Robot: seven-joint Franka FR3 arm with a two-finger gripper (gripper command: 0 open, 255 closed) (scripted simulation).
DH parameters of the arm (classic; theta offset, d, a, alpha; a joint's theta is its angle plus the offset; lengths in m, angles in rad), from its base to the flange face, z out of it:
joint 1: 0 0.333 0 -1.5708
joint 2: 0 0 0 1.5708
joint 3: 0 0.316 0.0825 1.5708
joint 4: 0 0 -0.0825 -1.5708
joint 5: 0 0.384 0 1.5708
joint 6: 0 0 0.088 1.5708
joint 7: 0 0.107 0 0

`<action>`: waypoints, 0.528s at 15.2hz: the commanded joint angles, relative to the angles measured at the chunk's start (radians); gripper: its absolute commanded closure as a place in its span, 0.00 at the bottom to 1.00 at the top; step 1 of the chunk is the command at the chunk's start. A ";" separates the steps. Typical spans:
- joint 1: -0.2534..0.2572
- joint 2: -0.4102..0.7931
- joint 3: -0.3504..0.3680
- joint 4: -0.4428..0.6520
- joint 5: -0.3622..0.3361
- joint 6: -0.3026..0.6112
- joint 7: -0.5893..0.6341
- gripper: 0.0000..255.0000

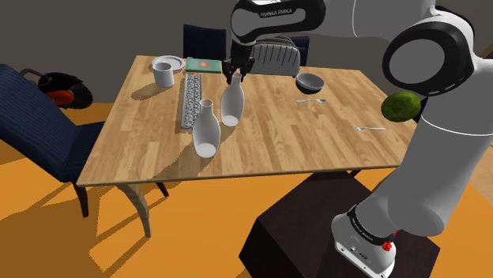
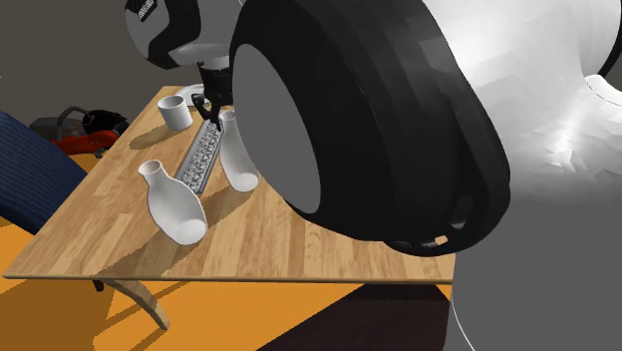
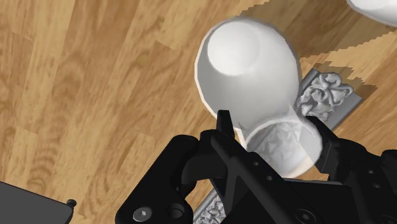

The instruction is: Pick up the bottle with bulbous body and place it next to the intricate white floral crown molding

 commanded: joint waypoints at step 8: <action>0.000 0.000 0.000 0.000 0.000 0.001 0.000 0.00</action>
